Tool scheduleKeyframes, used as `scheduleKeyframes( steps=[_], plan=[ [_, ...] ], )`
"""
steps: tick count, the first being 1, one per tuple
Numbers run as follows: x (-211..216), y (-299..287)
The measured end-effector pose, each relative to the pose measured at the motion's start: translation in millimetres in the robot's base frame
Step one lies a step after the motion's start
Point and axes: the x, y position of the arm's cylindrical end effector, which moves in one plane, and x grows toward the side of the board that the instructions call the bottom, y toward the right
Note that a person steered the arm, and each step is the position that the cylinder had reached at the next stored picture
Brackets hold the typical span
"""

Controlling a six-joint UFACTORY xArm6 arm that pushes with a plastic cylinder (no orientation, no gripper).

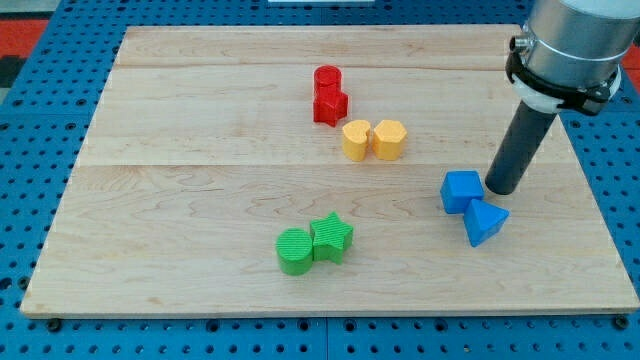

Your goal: Move the arm parallel to the right of the red circle

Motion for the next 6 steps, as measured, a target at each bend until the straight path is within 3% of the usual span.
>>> scheduleKeyframes(
  steps=[2, 4, 6],
  plan=[
    [-25, -14],
    [-168, -51],
    [-181, -80]
  ],
)
